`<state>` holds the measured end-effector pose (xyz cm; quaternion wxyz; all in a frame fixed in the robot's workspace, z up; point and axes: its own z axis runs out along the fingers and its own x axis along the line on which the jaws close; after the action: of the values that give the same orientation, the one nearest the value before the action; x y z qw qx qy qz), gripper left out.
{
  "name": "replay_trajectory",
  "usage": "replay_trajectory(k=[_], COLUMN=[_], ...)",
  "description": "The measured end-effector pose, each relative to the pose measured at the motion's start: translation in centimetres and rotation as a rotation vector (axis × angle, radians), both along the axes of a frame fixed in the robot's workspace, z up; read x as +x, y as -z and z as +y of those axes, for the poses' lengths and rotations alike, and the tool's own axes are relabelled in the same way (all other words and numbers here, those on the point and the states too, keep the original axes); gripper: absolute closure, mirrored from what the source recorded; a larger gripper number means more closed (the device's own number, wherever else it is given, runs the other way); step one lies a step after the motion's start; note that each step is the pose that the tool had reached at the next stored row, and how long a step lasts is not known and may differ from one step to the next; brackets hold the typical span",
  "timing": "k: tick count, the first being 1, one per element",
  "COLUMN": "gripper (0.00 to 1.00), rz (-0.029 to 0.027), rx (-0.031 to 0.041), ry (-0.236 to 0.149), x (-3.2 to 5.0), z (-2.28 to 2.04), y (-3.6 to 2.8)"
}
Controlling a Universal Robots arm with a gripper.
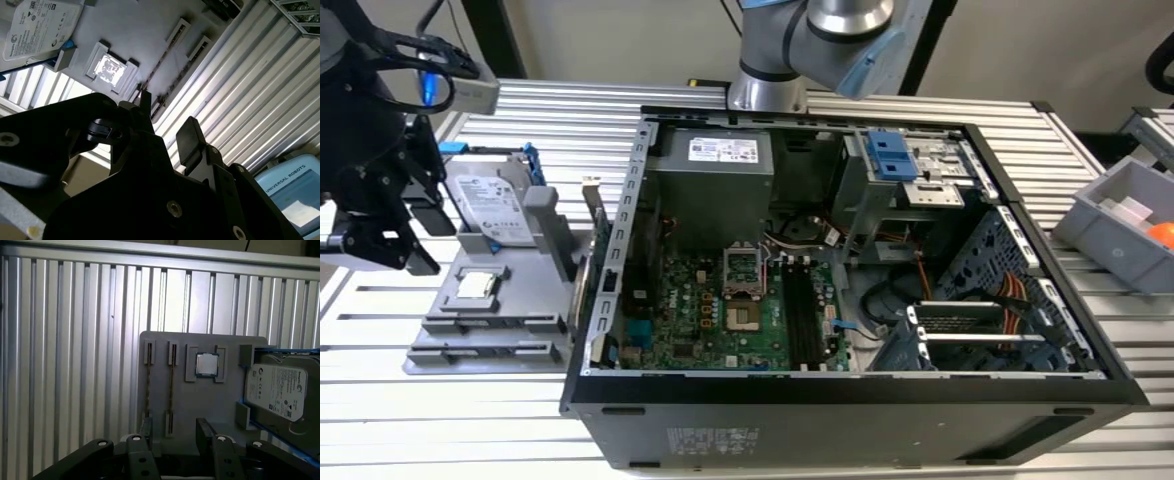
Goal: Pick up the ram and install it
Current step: 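Pick up the ram and move it above insertion slot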
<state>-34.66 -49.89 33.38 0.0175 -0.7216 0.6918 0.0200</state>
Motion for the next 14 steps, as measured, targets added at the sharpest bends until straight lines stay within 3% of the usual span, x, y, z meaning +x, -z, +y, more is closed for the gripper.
replay_trajectory(k=[14], gripper=[0.00], rz=[-0.0001], rx=[0.0000], ry=[0.000], x=[0.00], z=[0.00], y=[0.92])
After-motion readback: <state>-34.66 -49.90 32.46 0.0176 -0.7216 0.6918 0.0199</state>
